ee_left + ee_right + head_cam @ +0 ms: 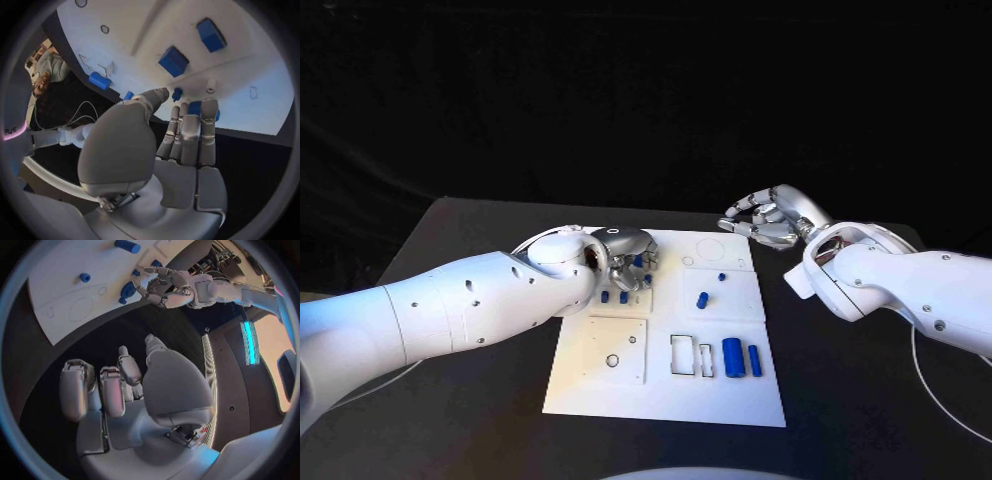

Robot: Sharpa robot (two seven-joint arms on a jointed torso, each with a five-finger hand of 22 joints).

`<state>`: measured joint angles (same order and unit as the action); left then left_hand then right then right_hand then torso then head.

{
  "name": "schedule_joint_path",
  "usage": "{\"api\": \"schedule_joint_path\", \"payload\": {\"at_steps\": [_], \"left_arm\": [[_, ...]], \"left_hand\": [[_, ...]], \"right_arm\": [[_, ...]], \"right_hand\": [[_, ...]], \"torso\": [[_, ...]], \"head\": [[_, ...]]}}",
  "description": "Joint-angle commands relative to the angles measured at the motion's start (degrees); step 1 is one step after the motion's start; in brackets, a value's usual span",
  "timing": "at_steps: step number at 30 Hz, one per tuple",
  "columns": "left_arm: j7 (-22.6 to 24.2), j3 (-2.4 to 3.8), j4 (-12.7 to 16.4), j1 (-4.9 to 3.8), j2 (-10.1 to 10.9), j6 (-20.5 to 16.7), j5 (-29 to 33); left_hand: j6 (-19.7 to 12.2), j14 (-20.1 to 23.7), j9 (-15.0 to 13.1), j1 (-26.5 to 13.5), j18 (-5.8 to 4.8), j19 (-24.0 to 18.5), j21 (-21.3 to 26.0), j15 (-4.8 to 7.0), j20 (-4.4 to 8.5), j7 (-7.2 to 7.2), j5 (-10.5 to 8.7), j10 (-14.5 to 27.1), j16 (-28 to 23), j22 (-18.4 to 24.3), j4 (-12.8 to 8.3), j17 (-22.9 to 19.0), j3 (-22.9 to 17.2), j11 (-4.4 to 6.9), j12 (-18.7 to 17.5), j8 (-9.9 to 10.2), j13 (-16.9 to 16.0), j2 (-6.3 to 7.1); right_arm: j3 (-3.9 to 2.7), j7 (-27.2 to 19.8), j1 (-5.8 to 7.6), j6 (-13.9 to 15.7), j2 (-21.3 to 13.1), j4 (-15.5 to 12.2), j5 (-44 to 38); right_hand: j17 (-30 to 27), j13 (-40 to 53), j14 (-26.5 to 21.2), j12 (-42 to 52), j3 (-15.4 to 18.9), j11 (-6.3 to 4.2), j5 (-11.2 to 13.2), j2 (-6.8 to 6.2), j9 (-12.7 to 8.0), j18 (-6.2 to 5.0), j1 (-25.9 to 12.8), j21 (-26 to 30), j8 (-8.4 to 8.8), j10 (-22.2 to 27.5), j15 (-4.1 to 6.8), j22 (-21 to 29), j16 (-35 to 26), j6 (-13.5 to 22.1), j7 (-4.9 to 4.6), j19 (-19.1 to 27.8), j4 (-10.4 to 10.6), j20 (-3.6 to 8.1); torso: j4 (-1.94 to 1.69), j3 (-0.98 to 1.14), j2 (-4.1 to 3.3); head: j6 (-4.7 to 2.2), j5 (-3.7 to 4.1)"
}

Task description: Assemble the parts on the task board

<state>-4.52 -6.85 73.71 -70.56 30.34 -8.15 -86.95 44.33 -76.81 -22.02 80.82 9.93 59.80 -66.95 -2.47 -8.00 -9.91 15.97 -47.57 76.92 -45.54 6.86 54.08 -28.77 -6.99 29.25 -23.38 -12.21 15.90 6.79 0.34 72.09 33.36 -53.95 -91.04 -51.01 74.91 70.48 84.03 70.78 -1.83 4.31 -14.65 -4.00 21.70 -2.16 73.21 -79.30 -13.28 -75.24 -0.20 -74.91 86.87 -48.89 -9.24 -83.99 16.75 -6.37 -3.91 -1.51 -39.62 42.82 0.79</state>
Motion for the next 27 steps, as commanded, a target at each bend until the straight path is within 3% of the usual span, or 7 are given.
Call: {"api": "schedule_joint_path", "payload": {"at_steps": [1, 6, 27], "left_arm": [[-1.9, 0.02, -0.3, 0.07, -0.3, 2.2, -2.5], [-1.8, 0.02, -0.6, 0.16, -0.7, 2.3, -2.5], [-1.5, 0.02, -1.7, 0.56, -1.6, 2.1, -0.7]], "left_hand": [[0.9, -0.7, 0.4, 0.6, -0.84, 0.7, -0.6, -0.07, -0.05, 0.0, -0.23, -0.9, 0.4, -0.6, -0.2, 0.1, -0.5, 0.12, -0.4, 0.2, 0.4, -0.22], [2.3, -1.2, 1.1, 0.9, -1.03, 1.4, -1.6, 0.1, 0.08, 0.23, -0.24, -2.4, 1.1, -1.8, -0.3, 0.6, -1.8, 0.35, -0.8, 0.4, 1.3, -0.58], [5.9, -2.5, 3.1, 0.9, -1.58, 3.4, -4.2, 1.49, 1.16, 1.14, -1.57, -9.2, 2.2, -5.2, -0.9, 1.0, -5.8, 1.9, -1.5, 1.7, 3.0, -2.39]], "right_arm": [[0.0, -0.6, -0.04, 0.0, 0.0, -0.1, -0.4], [0.0, -0.6, -0.04, 0.0, 0.0, -0.1, -0.4], [0.0, -0.6, -0.04, -0.1, 0.1, 0.0, -0.4]], "right_hand": [[6.9, -0.1, 4.1, -0.1, 0.2, -0.13, -0.4, 0.15, -0.1, -0.68, -0.2, 0.4, -0.23, 0.1, 0.27, -7.0, -0.3, 0.1, 0.2, -0.1, -0.1, 0.47], [6.9, -0.1, 4.1, -0.1, 0.2, -0.13, -0.4, 0.15, -0.1, -0.68, -0.2, 0.4, -0.23, 0.1, 0.27, -7.0, -0.3, 0.1, 0.2, -0.1, -0.1, 0.47], [7.0, 0.1, 4.1, 0.1, 0.2, -0.13, -0.5, 0.25, -0.1, -0.65, -0.1, 0.3, -0.27, -0.1, 0.27, -7.1, -0.2, 0.1, 0.22, -0.1, -0.1, 0.47]], "torso": [[0.06, -0.01, 0.03], [0.04, 0.07, 0.06], [-0.02, 0.04, 0.09]], "head": [[-0.03, 0.09], [0.05, 0.13], [0.3, 0.25]]}}
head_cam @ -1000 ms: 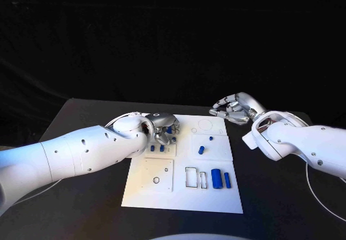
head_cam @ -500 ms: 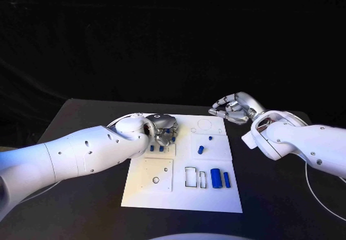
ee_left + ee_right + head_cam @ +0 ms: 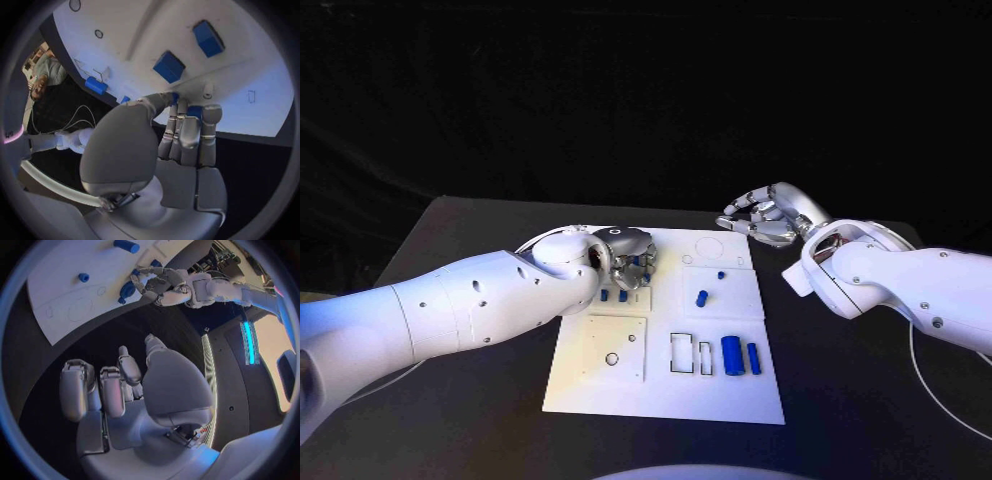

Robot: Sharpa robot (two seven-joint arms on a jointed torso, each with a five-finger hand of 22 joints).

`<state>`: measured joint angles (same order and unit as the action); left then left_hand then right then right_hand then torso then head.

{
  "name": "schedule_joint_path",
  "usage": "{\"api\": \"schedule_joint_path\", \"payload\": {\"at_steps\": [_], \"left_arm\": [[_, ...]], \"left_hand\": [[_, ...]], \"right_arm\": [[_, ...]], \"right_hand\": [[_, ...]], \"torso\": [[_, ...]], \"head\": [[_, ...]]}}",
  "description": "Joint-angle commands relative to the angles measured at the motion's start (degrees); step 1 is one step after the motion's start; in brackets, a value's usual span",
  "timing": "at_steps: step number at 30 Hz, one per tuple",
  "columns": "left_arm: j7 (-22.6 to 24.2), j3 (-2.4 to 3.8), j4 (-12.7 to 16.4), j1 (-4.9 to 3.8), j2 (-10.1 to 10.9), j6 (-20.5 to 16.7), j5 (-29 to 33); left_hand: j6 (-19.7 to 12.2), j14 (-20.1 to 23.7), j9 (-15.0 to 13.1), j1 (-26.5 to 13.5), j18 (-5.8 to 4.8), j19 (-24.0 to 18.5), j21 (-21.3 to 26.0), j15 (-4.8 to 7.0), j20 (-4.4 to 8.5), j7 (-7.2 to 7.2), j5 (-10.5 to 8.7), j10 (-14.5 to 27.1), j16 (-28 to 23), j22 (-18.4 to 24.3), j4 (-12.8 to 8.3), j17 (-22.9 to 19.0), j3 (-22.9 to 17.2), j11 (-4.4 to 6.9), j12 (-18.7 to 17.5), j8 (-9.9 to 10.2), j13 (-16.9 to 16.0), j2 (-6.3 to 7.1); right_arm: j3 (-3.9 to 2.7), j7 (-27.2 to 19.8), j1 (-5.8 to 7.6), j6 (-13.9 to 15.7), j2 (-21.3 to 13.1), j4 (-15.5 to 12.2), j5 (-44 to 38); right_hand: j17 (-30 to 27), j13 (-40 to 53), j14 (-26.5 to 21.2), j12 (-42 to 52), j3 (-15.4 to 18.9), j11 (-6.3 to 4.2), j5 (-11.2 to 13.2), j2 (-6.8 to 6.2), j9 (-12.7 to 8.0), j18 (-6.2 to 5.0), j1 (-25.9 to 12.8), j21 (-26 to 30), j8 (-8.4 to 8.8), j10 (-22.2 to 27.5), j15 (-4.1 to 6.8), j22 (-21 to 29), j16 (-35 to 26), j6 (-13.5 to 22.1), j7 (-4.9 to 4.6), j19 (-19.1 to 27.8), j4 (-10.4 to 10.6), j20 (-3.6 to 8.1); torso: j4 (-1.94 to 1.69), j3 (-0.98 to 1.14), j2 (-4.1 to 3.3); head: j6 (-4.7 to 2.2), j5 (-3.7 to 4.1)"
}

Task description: Assemble the parts on the task board

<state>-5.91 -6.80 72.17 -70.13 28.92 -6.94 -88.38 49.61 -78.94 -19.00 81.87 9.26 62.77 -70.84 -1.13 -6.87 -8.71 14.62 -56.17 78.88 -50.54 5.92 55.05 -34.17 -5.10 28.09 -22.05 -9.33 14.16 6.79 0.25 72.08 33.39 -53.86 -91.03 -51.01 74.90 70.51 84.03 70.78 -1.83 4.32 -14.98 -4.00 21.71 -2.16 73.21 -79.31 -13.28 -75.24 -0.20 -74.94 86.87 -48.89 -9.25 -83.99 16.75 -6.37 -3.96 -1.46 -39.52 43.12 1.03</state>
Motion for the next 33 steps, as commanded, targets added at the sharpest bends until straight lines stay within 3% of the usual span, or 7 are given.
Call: {"api": "schedule_joint_path", "payload": {"at_steps": [1, 8, 16, 23, 28, 33], "left_arm": [[-0.1, -0.03, -0.2, 0.13, -0.2, 0.9, 0.8], [0.4, -0.03, -0.8, 0.16, -0.2, -0.7, 1.6], [1.4, 0.13, -0.1, 0.17, 0.8, -3.8, 2.8], [1.8, 1.47, 3.4, 0.17, 3.5, -4.8, 4.6], [1.8, 2.82, 6.7, 0.06, 6.7, -5.1, 6.1], [1.4, 3.36, 8.3, 0.01, 9.0, -4.6, 7.0]], "left_hand": [[0.9, -0.5, 0.1, -0.1, -0.97, 0.6, -0.5, 0.2, 0.07, -0.01, -0.25, -0.9, 0.3, -0.5, -0.1, 0.1, -0.5, 0.09, -0.4, 0.4, 0.1, -0.77], [3.5, -1.1, 0.4, -0.2, -1.23, 1.6, -1.4, 0.67, 0.43, 0.38, -0.44, -3.5, 0.6, -1.8, -0.7, 0.2, -1.7, 0.49, -2.0, 0.4, 0.9, -2.02], [4.8, -1.5, 0.7, -0.8, -1.38, 2.2, -2.0, 0.63, 0.48, 0.22, -0.63, -5.6, 0.7, -2.6, -1.5, 0.1, -2.6, 0.45, -5.3, 1.3, 2.2, -2.03], [5.1, -1.6, 0.8, -1.0, -1.38, 2.2, -2.1, 0.61, 0.48, 0.14, -0.64, -6.2, 0.7, -2.6, -1.9, 0.0, -2.7, 0.39, -6.4, 1.6, 2.6, -1.92], [5.3, -1.6, 0.9, -1.2, -1.4, 2.3, -2.1, 0.61, 0.45, 0.13, -0.66, -6.6, 0.6, -2.7, -2.0, -0.4, -2.6, 0.4, -6.8, 1.7, 2.7, -1.76], [5.4, -1.6, 0.9, -1.4, -1.42, 2.3, -2.2, 0.62, 0.44, 0.14, -0.68, -6.9, 0.5, -2.8, -2.1, -0.6, -2.6, 0.42, -7.1, 1.8, 2.7, -1.63]], "right_arm": [[0.0, -0.5, -0.04, -0.1, 0.1, 0.0, -0.5], [0.0, -0.5, -0.04, -0.1, 0.1, 0.0, -0.6], [0.0, -0.5, -0.05, 0.0, 0.1, 0.0, -1.2], [0.0, -0.5, -0.1, 0.0, -0.1, 0.0, -1.3], [0.0, -0.5, -0.12, 0.1, -0.2, 0.1, -1.3], [0.0, -0.5, -0.15, 0.0, -0.2, 0.1, -1.3]], "right_hand": [[7.0, 0.1, 4.1, 0.1, 0.2, -0.13, -0.2, 0.25, -0.1, -0.65, -0.1, 0.3, -0.27, -0.1, 0.27, -7.1, -0.2, 0.1, 0.22, -0.1, -0.1, 0.47], [7.0, 0.1, 4.1, 0.2, 0.2, -0.15, -0.3, 0.31, -0.1, -0.65, -0.1, 0.3, -0.33, -0.1, 0.27, -7.1, -0.2, 0.0, 0.24, -0.1, -0.1, 0.47], [7.0, 0.1, 4.1, 0.2, 0.2, -0.15, -0.3, 0.31, -0.1, -0.65, -0.1, 0.3, -0.33, -0.1, 0.27, -7.1, -0.2, 0.0, 0.24, -0.1, -0.1, 0.47], [7.0, 0.2, 4.1, 0.2, 0.2, -0.16, -0.3, 0.34, -0.1, -0.66, -0.1, 0.3, -0.38, -0.2, 0.28, -7.1, -0.2, 0.0, 0.26, -0.1, -0.1, 0.48], [7.0, 0.2, 4.1, 0.2, 0.2, -0.16, -0.3, 0.34, -0.1, -0.66, -0.1, 0.3, -0.38, -0.2, 0.28, -7.1, -0.2, 0.0, 0.26, -0.1, -0.1, 0.48], [7.0, 0.2, 4.1, 0.2, 0.2, -0.16, -0.3, 0.34, -0.1, -0.66, -0.1, 0.3, -0.38, -0.2, 0.28, -7.1, -0.2, 0.0, 0.26, -0.1, -0.1, 0.48]], "torso": [[0.06, -0.01, -0.02], [0.04, 0.01, 0.02], [0.08, -0.04, 0.03], [-0.12, -0.03, 0.21], [-0.37, -0.03, 0.45], [-0.5, -0.04, 0.54]], "head": [[0.0, -0.01], [-0.08, 0.06], [-0.25, 0.08], [-0.42, 0.26], [-0.49, 0.27], [-0.59, 0.35]]}}
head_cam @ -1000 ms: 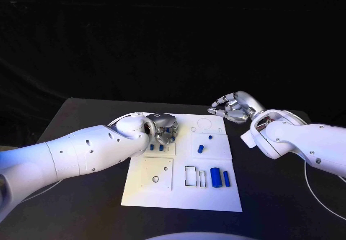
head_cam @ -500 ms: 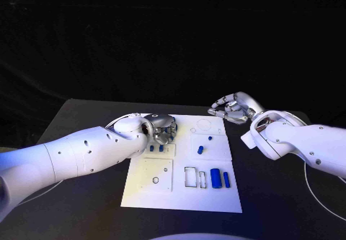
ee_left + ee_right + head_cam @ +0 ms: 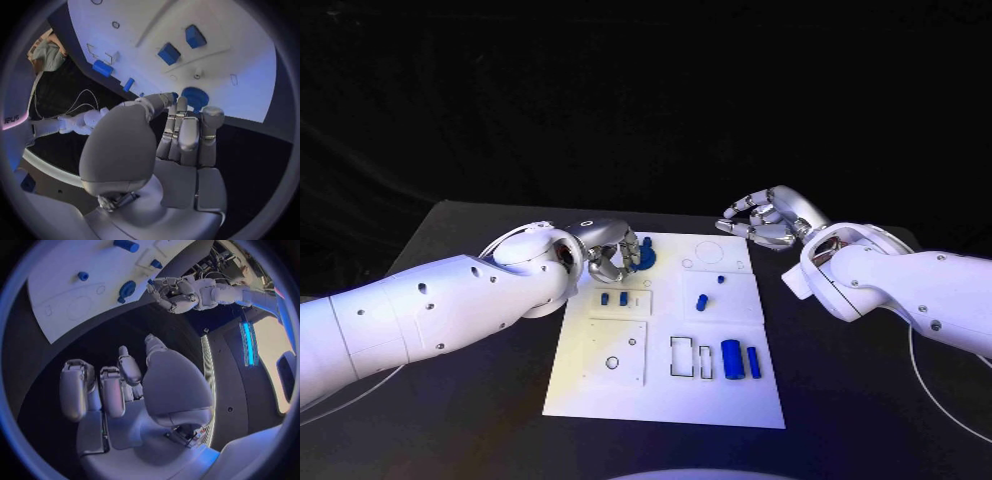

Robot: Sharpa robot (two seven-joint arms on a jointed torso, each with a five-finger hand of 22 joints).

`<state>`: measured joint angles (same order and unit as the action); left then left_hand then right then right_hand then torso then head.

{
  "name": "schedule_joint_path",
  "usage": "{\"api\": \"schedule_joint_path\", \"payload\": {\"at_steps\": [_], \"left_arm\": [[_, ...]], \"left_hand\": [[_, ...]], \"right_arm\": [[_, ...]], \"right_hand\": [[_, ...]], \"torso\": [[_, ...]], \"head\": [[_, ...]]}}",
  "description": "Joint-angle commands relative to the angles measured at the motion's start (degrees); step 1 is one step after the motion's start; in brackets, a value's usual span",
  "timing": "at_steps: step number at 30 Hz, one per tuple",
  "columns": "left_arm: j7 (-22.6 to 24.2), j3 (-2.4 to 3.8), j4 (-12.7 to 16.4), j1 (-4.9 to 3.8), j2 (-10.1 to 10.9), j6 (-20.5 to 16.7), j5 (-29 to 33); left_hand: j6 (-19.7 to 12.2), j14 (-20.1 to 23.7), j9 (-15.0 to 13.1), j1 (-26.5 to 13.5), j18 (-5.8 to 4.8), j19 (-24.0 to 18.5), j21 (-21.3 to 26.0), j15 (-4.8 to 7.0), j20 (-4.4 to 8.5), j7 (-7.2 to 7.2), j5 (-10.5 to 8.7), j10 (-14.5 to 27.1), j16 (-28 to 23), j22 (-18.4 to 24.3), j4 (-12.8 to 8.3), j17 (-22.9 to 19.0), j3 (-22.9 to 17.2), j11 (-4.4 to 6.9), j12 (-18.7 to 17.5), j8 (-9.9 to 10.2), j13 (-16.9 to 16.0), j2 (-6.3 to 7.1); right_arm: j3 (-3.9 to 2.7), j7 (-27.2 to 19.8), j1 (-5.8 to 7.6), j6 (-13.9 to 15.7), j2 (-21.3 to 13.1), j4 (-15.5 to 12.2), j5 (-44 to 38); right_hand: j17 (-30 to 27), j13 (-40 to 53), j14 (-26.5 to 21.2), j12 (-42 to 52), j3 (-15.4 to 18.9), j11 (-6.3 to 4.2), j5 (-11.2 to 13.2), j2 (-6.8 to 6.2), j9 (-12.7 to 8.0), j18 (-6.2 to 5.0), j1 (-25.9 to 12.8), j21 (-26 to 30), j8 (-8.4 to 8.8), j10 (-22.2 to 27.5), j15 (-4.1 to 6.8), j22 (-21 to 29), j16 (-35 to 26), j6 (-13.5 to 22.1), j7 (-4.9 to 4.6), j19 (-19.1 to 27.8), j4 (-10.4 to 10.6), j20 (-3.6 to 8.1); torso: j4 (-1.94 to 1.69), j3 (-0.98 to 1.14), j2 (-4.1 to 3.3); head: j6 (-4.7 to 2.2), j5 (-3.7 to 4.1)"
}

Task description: Assemble the parts on the task board

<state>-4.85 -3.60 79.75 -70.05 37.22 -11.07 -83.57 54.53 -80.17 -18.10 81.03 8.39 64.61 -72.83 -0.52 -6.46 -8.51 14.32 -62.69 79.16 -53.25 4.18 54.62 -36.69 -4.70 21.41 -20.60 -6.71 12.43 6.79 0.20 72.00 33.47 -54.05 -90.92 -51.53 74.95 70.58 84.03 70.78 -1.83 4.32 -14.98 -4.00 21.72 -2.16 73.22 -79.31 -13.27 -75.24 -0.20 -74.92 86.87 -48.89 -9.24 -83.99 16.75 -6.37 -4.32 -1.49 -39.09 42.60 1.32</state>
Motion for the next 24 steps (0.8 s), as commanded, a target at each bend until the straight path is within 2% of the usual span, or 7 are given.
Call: {"api": "schedule_joint_path", "payload": {"at_steps": [1, 6, 10, 16, 20, 24], "left_arm": [[0.2, 0.21, 0.9, -0.07, 1.0, -0.1, 2.3], [-0.5, 0.33, 0.6, -0.08, 2.6, 1.7, 3.5], [-0.6, 0.3, -0.4, -0.05, 2.9, 2.3, 4.2], [-0.5, 0.16, -1.6, 0.06, 2.6, 2.7, 4.7], [-0.3, 0.05, -2.4, 0.16, 2.1, 2.9, 4.9], [-0.1, 0.01, -3.1, 0.41, 1.6, 3.1, 5.1]], "left_hand": [[0.6, -0.3, 0.0, -0.6, -0.55, 0.5, -0.2, 0.01, 0.02, -0.05, -0.37, -0.5, 0.2, -0.1, -0.4, -0.2, 0.0, 0.03, -0.6, 0.4, 0.1, 0.14], [0.7, -0.3, 0.1, -1.0, -0.53, 0.4, -0.1, 0.0, 0.0, -0.05, -0.42, -0.8, 0.2, 0.0, -0.4, -0.4, 0.2, 0.04, -1.1, 0.6, 0.3, 0.36], [0.6, -0.2, 0.1, -1.4, -0.5, 0.3, 0.0, -0.04, -0.02, -0.05, -0.43, -0.9, 0.1, 0.2, -0.2, -0.6, 0.5, -0.01, -1.5, 0.9, 0.4, 0.53], [0.6, -0.2, 0.2, -1.5, -0.5, 0.3, 0.0, -0.05, -0.02, -0.04, -0.43, -0.9, 0.1, 0.2, -0.2, -0.6, 0.5, -0.01, -1.6, 0.9, 0.4, 0.57], [0.7, -0.2, 0.2, -1.4, -0.52, 0.3, 0.0, -0.03, -0.02, -0.01, -0.41, -1.0, 0.1, 0.1, -0.2, -0.8, 0.5, 0.03, -1.7, 0.9, 0.4, 0.53], [0.8, -0.2, 0.2, -1.4, -0.54, 0.4, -0.1, -0.02, -0.02, 0.0, -0.41, -1.1, 0.1, 0.0, -0.2, -0.8, 0.5, 0.05, -1.7, 0.9, 0.4, 0.5]], "right_arm": [[-0.01, -0.5, -0.06, -0.1, 0.0, 0.0, -0.8], [-0.01, -0.4, -0.09, -0.1, -0.1, 0.0, -0.8], [-0.01, -0.4, -0.1, -0.1, -0.1, 0.0, -0.8], [-0.01, -0.4, -0.14, -0.1, 0.0, 0.0, -0.8], [-0.01, -0.4, -0.17, -0.1, 0.1, 0.1, -0.8], [-0.01, -0.4, -0.19, -0.1, 0.2, 0.1, -0.8]], "right_hand": [[6.9, 0.1, 4.1, 0.2, 0.2, -0.16, -0.3, 0.34, -0.1, -0.66, -0.1, 0.3, -0.38, -0.2, 0.28, -7.1, -0.2, 0.0, 0.26, -0.1, -0.1, 0.48], [6.9, 0.1, 4.1, 0.2, 0.2, -0.16, -0.3, 0.34, -0.1, -0.66, -0.1, 0.3, -0.38, -0.2, 0.28, -7.1, -0.2, 0.0, 0.26, -0.1, -0.1, 0.48], [6.9, 0.1, 4.1, 0.2, 0.2, -0.16, -0.3, 0.34, -0.1, -0.66, -0.1, 0.3, -0.38, -0.2, 0.28, -7.1, -0.2, 0.0, 0.26, -0.1, -0.1, 0.48], [6.9, 0.1, 4.1, 0.2, 0.2, -0.16, -0.3, 0.34, -0.1, -0.66, -0.1, 0.3, -0.38, -0.2, 0.28, -7.1, -0.2, 0.0, 0.26, -0.1, -0.1, 0.48], [6.9, 0.1, 4.1, 0.2, 0.2, -0.16, -0.3, 0.34, -0.1, -0.66, -0.1, 0.3, -0.38, -0.2, 0.28, -7.1, -0.2, 0.0, 0.26, -0.1, -0.1, 0.48], [6.9, 0.1, 4.1, 0.2, 0.2, -0.16, -0.3, 0.34, -0.1, -0.66, -0.1, 0.3, -0.38, -0.2, 0.28, -7.1, -0.2, 0.0, 0.26, -0.1, -0.1, 0.48]], "torso": [[-0.11, -0.04, 0.07], [-0.11, -0.02, 0.08], [-0.14, -0.01, 0.07], [-0.1, -0.13, 0.0], [0.05, 0.0, -0.02], [0.02, 0.0, -0.06]], "head": [[-0.13, 0.08], [-0.07, 0.08], [-0.15, -0.11], [-0.05, -0.32], [-0.03, -0.5], [0.02, -0.51]]}}
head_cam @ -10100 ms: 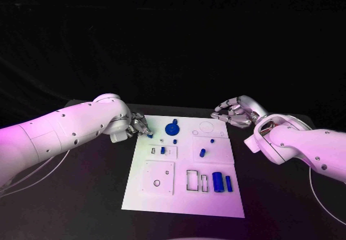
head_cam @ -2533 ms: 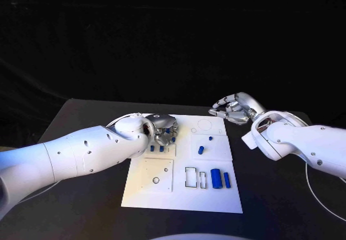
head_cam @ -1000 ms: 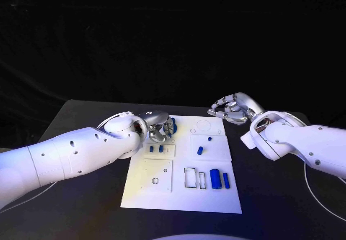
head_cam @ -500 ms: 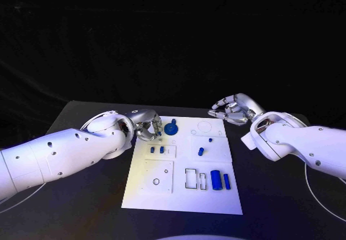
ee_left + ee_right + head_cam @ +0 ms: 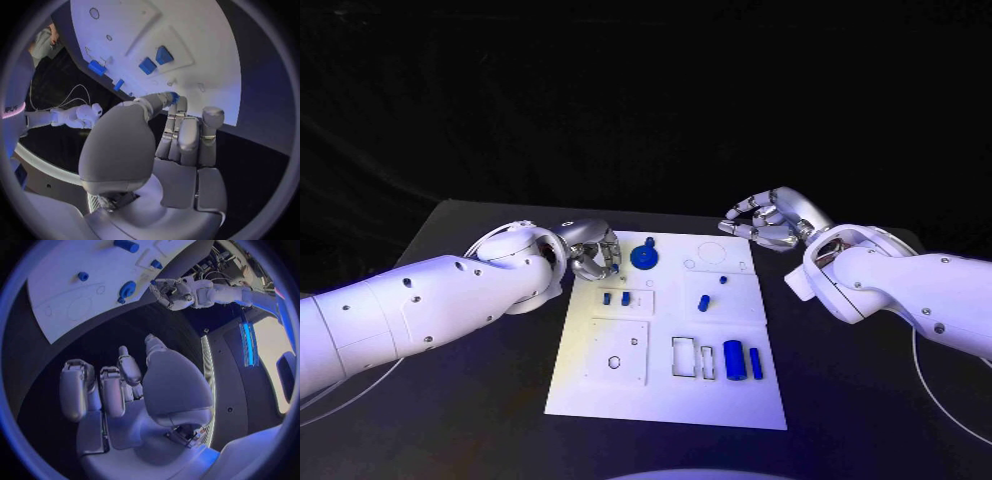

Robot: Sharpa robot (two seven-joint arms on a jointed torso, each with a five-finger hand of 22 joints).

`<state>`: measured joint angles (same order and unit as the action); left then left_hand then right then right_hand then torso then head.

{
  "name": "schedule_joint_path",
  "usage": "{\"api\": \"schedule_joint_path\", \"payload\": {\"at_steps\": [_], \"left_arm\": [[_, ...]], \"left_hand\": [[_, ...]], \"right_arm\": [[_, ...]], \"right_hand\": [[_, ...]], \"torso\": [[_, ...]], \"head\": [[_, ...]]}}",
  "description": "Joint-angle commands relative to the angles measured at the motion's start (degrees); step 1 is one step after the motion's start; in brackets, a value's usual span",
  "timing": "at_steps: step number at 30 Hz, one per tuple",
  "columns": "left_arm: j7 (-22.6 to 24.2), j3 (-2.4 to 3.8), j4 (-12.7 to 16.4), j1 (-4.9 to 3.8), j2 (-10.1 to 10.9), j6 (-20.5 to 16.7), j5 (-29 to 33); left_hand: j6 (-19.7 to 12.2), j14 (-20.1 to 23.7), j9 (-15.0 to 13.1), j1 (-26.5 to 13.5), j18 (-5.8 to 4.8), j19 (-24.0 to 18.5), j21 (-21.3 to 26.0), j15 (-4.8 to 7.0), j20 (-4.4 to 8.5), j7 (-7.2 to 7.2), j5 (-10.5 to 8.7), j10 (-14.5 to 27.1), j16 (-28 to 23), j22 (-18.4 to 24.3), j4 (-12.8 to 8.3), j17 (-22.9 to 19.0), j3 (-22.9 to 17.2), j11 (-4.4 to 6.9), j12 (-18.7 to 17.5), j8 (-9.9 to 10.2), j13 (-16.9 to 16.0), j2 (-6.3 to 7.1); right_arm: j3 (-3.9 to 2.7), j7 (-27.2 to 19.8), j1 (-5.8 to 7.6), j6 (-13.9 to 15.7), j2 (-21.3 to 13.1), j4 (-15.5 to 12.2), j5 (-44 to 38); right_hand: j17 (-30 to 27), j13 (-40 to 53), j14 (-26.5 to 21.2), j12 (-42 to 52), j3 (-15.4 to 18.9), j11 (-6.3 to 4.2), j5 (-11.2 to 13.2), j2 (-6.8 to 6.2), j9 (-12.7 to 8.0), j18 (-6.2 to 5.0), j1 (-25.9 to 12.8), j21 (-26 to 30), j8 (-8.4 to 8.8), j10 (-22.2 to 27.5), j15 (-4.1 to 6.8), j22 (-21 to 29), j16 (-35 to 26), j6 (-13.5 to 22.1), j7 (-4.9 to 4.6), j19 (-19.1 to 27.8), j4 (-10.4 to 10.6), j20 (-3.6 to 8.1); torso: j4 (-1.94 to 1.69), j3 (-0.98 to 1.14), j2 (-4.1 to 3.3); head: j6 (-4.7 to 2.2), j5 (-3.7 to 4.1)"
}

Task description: Assemble the parts on the task board

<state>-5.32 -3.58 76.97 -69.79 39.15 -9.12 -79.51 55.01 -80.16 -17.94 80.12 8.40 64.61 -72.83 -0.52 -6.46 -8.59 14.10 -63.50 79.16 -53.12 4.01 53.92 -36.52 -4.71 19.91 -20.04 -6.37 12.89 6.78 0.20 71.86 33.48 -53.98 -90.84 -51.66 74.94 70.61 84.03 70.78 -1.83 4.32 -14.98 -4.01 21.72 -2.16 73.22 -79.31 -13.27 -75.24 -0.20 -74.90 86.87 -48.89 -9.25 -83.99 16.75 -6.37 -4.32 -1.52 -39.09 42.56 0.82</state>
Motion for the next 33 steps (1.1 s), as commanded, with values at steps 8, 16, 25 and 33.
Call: {"api": "schedule_joint_path", "payload": {"at_steps": [8, 16, 25, 33], "left_arm": [[0.7, -0.04, -0.8, 0.48, -0.9, 1.1, 1.2], [1.1, -0.06, -0.8, 0.58, -1.3, 1.7, 1.4], [1.2, -0.11, -1.3, 0.7, -1.8, 2.1, 1.6], [0.8, -0.15, -1.9, 0.78, -2.3, 2.8, 1.5]], "left_hand": [[0.3, -0.2, 0.0, -0.5, -0.53, 0.4, 0.0, -0.01, -0.02, 0.1, -0.19, -0.4, 0.1, -0.1, -0.1, -0.2, 0.3, 0.06, -0.3, 0.4, 0.1, 0.03], [0.4, -0.2, 0.0, -0.5, -0.51, 0.3, 0.0, 0.01, -0.01, 0.11, -0.19, -0.5, 0.0, 0.0, -0.2, -0.3, 0.3, 0.09, -0.4, 0.4, 0.1, 0.0], [0.4, -0.1, 0.0, -0.4, -0.48, 0.2, 0.0, 0.02, 0.0, 0.13, -0.2, -0.6, 0.0, 0.1, -0.2, -0.5, 0.3, 0.1, -0.4, 0.4, 0.1, -0.02], [0.4, 0.0, 0.0, -0.3, -0.44, 0.1, 0.1, 0.03, 0.03, 0.17, -0.22, -0.7, -0.1, 0.3, -0.3, -0.8, 0.4, 0.14, -0.5, 0.5, 0.1, -0.01]], "right_arm": [[0.01, -0.4, -0.07, -0.2, 0.1, 0.0, -0.7], [0.01, -0.4, -0.07, -0.1, 0.2, 0.0, -0.7], [0.01, -0.4, -0.08, -0.1, 0.2, 0.0, -0.7], [0.01, -0.4, -0.09, -0.2, 0.2, 0.0, -0.7]], "right_hand": [[7.0, 0.1, 4.1, 0.2, 0.2, -0.16, -0.3, 0.34, -0.1, -0.65, -0.1, 0.3, -0.38, -0.2, 0.28, -7.1, -0.2, 0.0, 0.26, -0.1, -0.1, 0.48], [7.0, 0.1, 4.1, 0.2, 0.2, -0.16, -0.3, 0.34, -0.1, -0.65, -0.1, 0.3, -0.38, -0.2, 0.28, -7.1, -0.2, 0.0, 0.26, -0.1, -0.1, 0.48], [7.0, 0.1, 4.1, 0.2, 0.2, -0.16, -0.3, 0.34, -0.1, -0.65, -0.1, 0.3, -0.38, -0.2, 0.28, -7.1, -0.2, 0.0, 0.26, -0.1, -0.1, 0.48], [7.0, 0.1, 4.1, 0.2, 0.2, -0.16, -0.3, 0.34, -0.1, -0.65, -0.1, 0.3, -0.38, -0.2, 0.28, -7.1, -0.2, 0.0, 0.26, -0.1, -0.1, 0.48]], "torso": [[-0.02, 0.05, -0.07], [0.0, 0.02, 0.02], [-0.01, 0.03, -0.01], [0.04, 0.01, -0.06]], "head": [[0.21, 0.09], [0.28, 0.15], [0.31, 0.2], [0.42, 0.3]]}}
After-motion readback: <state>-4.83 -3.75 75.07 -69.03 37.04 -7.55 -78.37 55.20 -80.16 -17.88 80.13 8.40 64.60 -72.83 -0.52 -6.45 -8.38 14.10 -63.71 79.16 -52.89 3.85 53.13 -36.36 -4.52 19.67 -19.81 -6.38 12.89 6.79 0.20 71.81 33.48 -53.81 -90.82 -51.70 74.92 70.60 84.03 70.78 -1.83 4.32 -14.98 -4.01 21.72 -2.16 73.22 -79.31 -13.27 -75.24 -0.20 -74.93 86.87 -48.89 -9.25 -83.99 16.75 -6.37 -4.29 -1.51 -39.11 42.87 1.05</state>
